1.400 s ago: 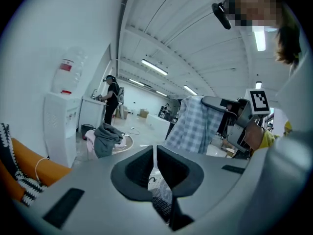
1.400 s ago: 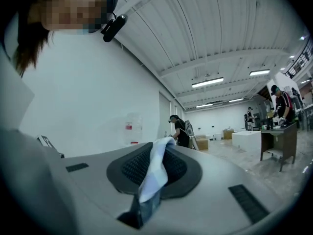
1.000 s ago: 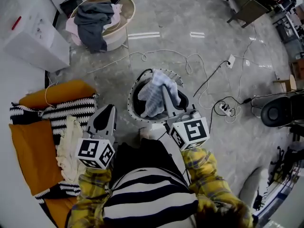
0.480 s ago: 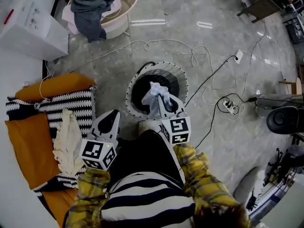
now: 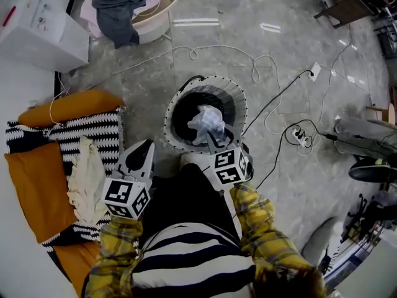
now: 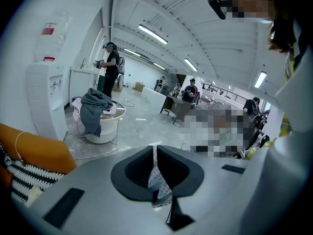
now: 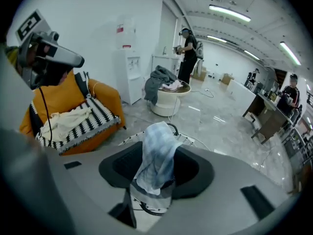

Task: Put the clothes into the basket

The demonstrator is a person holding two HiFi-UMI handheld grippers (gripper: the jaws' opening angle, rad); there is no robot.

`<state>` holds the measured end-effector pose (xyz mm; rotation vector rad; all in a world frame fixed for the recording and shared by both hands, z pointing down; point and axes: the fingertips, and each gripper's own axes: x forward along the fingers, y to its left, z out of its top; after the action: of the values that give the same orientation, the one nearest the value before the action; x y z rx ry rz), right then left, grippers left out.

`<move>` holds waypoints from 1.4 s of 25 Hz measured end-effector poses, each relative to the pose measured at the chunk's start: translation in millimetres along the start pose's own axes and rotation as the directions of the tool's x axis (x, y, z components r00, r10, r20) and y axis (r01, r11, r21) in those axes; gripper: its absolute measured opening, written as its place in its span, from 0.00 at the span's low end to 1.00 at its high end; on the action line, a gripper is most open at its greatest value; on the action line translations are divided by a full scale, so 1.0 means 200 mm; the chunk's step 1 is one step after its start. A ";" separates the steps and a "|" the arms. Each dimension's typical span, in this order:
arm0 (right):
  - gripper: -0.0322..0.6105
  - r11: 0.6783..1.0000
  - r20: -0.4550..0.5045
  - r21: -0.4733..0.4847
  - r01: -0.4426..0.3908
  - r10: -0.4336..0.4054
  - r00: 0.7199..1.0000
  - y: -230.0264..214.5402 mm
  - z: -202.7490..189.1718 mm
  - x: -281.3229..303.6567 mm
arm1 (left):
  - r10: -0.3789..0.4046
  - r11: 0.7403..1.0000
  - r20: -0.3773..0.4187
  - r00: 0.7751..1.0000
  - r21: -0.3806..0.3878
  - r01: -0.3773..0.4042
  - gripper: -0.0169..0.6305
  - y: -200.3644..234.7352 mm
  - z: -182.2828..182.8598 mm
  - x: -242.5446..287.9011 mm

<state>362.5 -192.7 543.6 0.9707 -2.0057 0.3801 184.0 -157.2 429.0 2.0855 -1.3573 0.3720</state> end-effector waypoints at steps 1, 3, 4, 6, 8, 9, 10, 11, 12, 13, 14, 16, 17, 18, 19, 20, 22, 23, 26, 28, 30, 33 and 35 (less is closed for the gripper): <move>0.34 1.000 -0.022 -0.014 -0.007 0.007 1.000 0.00 -0.02 0.00 | 0.001 1.000 -0.001 1.000 -0.002 -0.001 0.08 0.00 0.00 0.00; 0.34 0.999 -0.045 -0.033 -0.005 0.003 0.999 -0.01 -0.05 -0.01 | 0.001 1.000 -0.004 1.000 -0.004 -0.001 0.08 0.00 -0.01 -0.01; 0.34 0.999 -0.043 -0.041 0.006 -0.007 0.999 -0.02 -0.05 -0.01 | 0.001 1.000 -0.006 1.000 -0.004 -0.001 0.08 0.00 -0.01 -0.01; 0.35 0.998 -0.014 -0.046 0.032 -0.033 0.999 -0.04 -0.03 -0.04 | -0.001 1.000 -0.011 1.000 -0.006 0.001 0.08 0.00 -0.03 -0.01; 0.35 0.998 0.017 -0.039 0.040 -0.040 0.999 -0.06 0.01 -0.06 | -0.001 1.000 -0.014 1.000 -0.010 0.001 0.08 0.00 -0.05 -0.02; 0.35 0.998 0.030 -0.037 0.040 -0.039 0.999 -0.06 0.03 -0.07 | -0.001 1.000 -0.014 1.000 -0.012 0.001 0.08 0.00 -0.05 -0.02; 0.35 0.999 0.041 -0.036 0.041 -0.039 0.998 -0.06 0.05 -0.08 | -0.001 1.000 -0.013 1.000 -0.015 0.001 0.08 -0.01 -0.06 -0.02; 0.35 0.999 0.052 -0.033 0.042 -0.040 0.998 -0.07 0.06 -0.08 | -0.001 1.000 -0.010 1.000 -0.017 0.001 0.08 -0.01 -0.06 -0.02; 0.35 0.999 0.064 -0.028 0.041 -0.039 0.997 -0.07 0.07 -0.09 | 0.001 1.000 -0.006 1.000 -0.018 -0.001 0.08 -0.02 -0.06 -0.02; 0.35 0.999 0.078 -0.019 0.036 -0.035 0.996 -0.07 0.09 -0.10 | 0.004 1.000 -0.001 1.000 -0.020 -0.004 0.08 -0.02 -0.05 -0.02; 0.35 1.000 0.094 -0.010 0.029 -0.028 0.995 -0.07 0.10 -0.10 | 0.009 1.000 0.006 1.000 -0.023 -0.009 0.08 -0.02 -0.05 -0.03; 0.35 1.000 0.130 -0.001 0.006 -0.005 0.991 -0.05 0.15 -0.12 | 0.030 0.999 0.020 0.999 -0.037 -0.029 0.08 -0.01 -0.04 -0.05; 0.35 1.000 0.151 -0.005 -0.007 0.008 0.989 -0.04 0.18 -0.12 | 0.046 0.998 0.029 0.999 -0.048 -0.045 0.08 0.01 -0.04 -0.07; 0.35 1.000 0.168 -0.013 -0.021 0.023 0.985 -0.03 0.22 -0.13 | 0.065 0.996 0.038 0.997 -0.061 -0.063 0.08 0.02 -0.04 -0.10; 0.35 0.999 0.181 -0.022 -0.035 0.038 0.983 -0.02 0.26 -0.13 | 0.087 0.994 0.046 0.995 -0.073 -0.083 0.08 0.04 -0.04 -0.13; 0.35 0.998 0.191 -0.032 -0.050 0.055 0.980 0.01 0.30 -0.14 | 0.110 0.991 0.055 0.992 -0.086 -0.105 0.08 0.05 -0.04 -0.16; 0.35 0.994 0.211 -0.060 -0.088 0.099 0.972 0.07 0.38 -0.13 | 0.165 0.981 0.073 0.984 -0.114 -0.156 0.08 0.11 -0.05 -0.25; 0.35 0.991 0.221 -0.082 -0.110 0.125 0.967 0.12 0.42 -0.13 | 0.197 0.974 0.084 0.977 -0.133 -0.185 0.08 0.14 -0.06 -0.30; 0.35 0.974 0.240 -0.150 -0.172 0.205 0.949 0.29 0.54 -0.11 | 0.302 0.941 0.119 0.946 -0.194 -0.276 0.08 0.25 -0.10 -0.48; 0.35 0.961 0.247 -0.183 -0.208 0.250 0.936 0.42 0.60 -0.10 | 0.363 0.916 0.137 0.922 -0.236 -0.326 0.08 0.34 -0.14 -0.61; 0.35 0.944 0.244 -0.221 -0.246 0.298 0.923 0.58 0.66 -0.08 | 0.421 0.885 0.150 0.894 -0.282 -0.370 0.08 0.43 -0.20 -0.75; 0.35 0.902 0.220 -0.298 -0.313 0.383 0.897 0.84 0.72 -0.06 | 0.512 0.828 0.156 0.845 -0.352 -0.436 0.08 0.56 -0.31 -0.98; 0.35 0.865 0.206 -0.349 -0.361 0.446 0.871 1.04 0.78 -0.06 | 0.563 0.788 0.156 0.811 -0.395 -0.472 0.08 0.64 -0.39 -1.12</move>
<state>122.7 -140.9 460.6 0.4164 -2.4484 0.1552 -20.9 17.4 413.0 1.4814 -2.0117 0.0614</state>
